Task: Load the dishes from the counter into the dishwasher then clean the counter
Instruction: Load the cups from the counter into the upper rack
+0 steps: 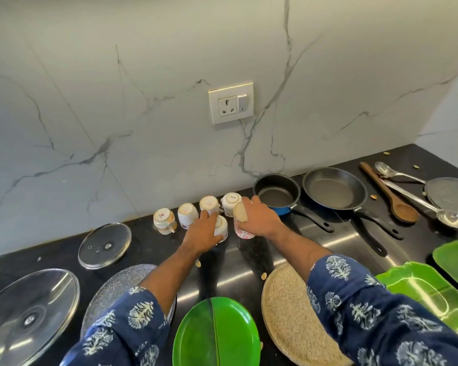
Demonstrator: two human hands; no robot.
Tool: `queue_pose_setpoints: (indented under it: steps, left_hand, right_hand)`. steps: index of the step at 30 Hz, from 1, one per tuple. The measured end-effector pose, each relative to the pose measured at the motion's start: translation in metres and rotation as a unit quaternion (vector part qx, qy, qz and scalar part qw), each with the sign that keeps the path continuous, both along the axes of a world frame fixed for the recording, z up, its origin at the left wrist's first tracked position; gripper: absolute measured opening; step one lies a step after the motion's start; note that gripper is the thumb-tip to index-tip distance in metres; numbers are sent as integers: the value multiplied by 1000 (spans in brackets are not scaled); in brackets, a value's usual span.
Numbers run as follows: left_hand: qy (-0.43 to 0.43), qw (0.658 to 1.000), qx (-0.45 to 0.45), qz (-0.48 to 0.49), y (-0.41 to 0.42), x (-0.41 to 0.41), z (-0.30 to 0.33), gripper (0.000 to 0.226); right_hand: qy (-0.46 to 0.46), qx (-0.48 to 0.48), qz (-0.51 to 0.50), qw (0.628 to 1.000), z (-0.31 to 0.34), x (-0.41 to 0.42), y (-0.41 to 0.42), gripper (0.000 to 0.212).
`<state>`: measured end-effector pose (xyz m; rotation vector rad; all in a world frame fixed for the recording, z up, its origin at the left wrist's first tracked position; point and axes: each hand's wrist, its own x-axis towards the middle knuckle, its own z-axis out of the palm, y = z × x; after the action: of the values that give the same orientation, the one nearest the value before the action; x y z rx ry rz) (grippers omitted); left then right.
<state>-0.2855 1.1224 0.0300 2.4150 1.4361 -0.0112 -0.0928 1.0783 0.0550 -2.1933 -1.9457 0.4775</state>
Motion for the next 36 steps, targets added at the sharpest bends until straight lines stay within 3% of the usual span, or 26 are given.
queue_pose_setpoints:
  steps: [5,10,13,18,21,24,27,32,36]
  left_hand:
    - [-86,996,18,13,-7,1,1,67]
    - [-188,981,6,55,-27,-4,9,69]
    - [-300,943,-37,137,-45,-4,16,72]
    - [-434,855,-225,174,-83,-3,15,95]
    - [-466,819,-302,140,-125,7,26,77]
    - [-464,809,-347,101,-178,13,31,57]
    - [-440,818,-369,34,-237,14,35,51]
    - [-363,847,-374,-101,-340,13,29,55]
    - [-293,840,-408,-205,-429,19,20,53]
  right_hand:
    - [81,52,-18,995,-1,4,-13,61]
    - [191,94,-57,975,15,10,-56,76]
    - [246,125,-115,954,30,11,-89,78]
    - [332,200,-240,890,45,4,-174,72]
    - [372,241,-314,840,43,-5,-238,70]
    - [419,279,-360,786,36,-14,-313,79]
    - [426,295,-393,760,31,-31,-394,77]
    - [388,333,-478,714,27,-82,-532,60]
    - [354,342,-554,671,18,-125,-640,63]
